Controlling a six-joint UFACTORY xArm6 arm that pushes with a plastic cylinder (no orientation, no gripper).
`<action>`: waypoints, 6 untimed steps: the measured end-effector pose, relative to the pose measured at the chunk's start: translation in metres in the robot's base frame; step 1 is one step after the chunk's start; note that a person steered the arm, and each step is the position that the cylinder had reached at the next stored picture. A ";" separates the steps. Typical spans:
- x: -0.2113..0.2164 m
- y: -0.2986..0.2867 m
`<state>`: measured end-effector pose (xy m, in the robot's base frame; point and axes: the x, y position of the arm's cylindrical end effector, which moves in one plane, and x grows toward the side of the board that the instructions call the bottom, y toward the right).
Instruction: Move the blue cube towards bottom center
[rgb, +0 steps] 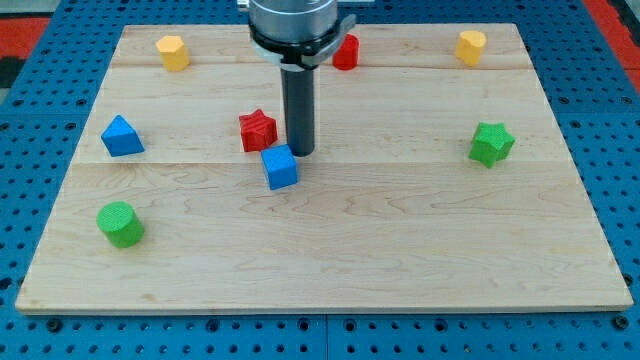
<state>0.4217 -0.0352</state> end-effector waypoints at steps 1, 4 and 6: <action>0.002 -0.026; 0.034 -0.014; 0.035 -0.014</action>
<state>0.4564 -0.0497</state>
